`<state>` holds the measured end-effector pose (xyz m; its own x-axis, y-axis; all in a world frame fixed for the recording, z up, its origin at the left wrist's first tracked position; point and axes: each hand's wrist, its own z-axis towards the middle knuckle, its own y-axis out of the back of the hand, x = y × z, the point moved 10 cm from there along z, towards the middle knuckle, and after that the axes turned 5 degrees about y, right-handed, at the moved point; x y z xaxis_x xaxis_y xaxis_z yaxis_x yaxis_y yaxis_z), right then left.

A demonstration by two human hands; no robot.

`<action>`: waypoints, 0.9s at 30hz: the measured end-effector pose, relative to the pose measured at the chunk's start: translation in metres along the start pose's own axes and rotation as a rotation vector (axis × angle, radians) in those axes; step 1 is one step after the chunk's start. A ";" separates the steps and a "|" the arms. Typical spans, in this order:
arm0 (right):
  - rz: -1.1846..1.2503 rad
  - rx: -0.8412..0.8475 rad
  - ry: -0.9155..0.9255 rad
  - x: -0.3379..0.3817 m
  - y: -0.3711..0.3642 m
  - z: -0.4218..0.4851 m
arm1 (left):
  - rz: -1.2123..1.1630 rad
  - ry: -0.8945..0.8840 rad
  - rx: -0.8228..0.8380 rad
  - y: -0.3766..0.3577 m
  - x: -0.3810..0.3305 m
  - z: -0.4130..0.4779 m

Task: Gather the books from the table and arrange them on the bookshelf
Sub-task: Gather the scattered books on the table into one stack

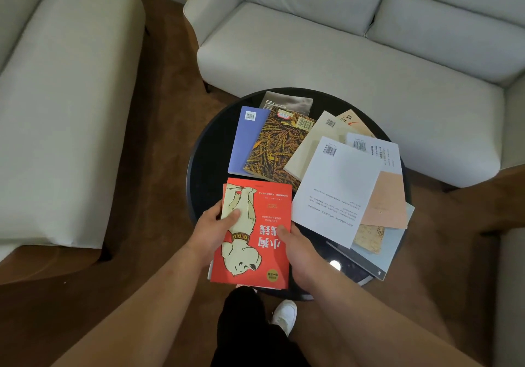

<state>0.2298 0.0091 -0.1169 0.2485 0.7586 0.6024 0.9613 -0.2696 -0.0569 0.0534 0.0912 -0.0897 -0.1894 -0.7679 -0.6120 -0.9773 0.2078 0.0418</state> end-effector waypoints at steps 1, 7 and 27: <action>0.003 0.007 -0.010 0.001 0.001 -0.003 | -0.012 0.023 -0.017 0.004 0.005 -0.001; 0.023 0.073 -0.026 -0.005 0.002 -0.024 | 0.034 0.142 -0.064 0.006 0.046 -0.026; -0.283 0.149 0.034 0.009 0.013 -0.033 | 0.337 0.101 0.049 -0.009 0.036 -0.032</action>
<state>0.2403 -0.0075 -0.0858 -0.0331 0.7699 0.6373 0.9992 0.0408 0.0025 0.0523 0.0427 -0.0870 -0.5115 -0.7068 -0.4888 -0.8529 0.4868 0.1886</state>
